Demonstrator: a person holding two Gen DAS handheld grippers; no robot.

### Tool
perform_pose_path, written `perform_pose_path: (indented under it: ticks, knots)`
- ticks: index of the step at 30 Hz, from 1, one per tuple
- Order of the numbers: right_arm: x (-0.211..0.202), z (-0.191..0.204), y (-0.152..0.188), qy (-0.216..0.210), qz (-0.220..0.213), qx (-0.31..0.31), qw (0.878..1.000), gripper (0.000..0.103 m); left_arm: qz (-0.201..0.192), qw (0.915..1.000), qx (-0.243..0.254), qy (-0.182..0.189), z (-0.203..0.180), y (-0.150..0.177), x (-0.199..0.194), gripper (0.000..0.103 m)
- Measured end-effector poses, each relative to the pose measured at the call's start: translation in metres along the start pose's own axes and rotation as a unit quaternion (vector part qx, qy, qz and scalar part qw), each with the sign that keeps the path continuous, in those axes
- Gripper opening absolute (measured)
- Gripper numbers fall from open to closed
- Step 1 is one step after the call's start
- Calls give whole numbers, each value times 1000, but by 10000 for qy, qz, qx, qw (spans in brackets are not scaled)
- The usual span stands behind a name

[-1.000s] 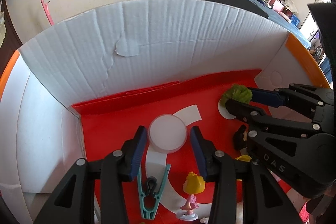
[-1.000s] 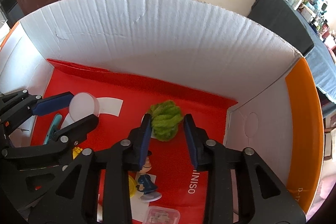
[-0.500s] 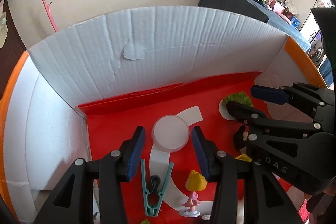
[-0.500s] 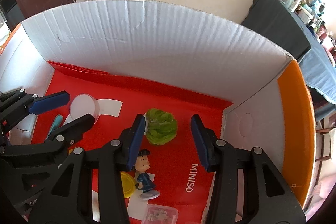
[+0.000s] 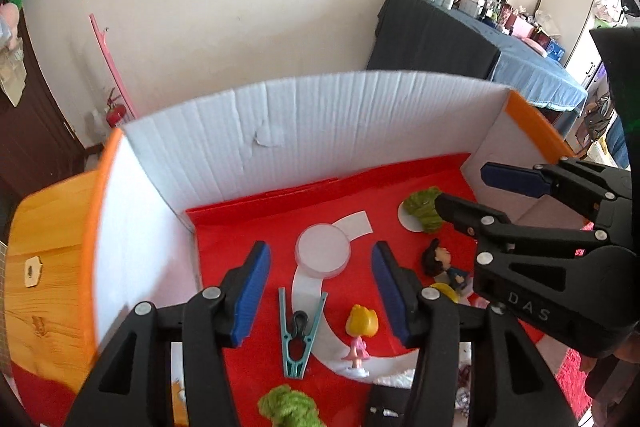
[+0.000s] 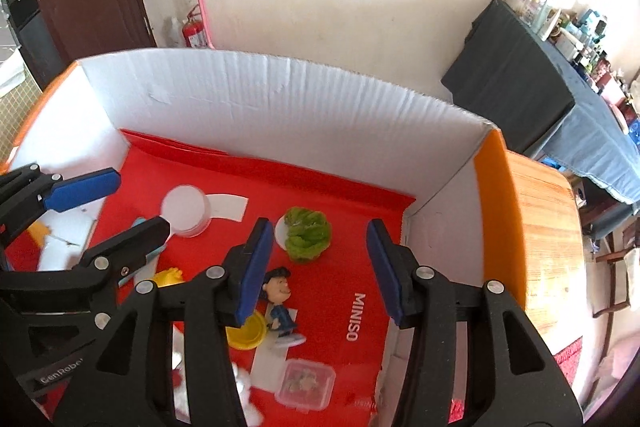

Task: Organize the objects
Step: 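Withdraw both grippers up out of the box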

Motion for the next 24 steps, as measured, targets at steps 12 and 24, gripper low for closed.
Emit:
perform_pose_path:
  ticks: [12,24]
  knots:
    - [-67,5,30,-239,-807,78,9964,56,-734,9973,3,-8,-6,17,-63,71]
    - [-109,5,92,-310,-1727,304,9840,74,-1326,9910,-187,15,-4,67,-103,89]
Point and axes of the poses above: each gripper's, at about its wrist camera, not at the fingertips, and x roughly the way its jaws point, z to its left, y to its underside, the point moved 3 cm from there along x, roughly the way its jaws point, and after that the axes turned 2 degrees about x, right-handed, at the moved point
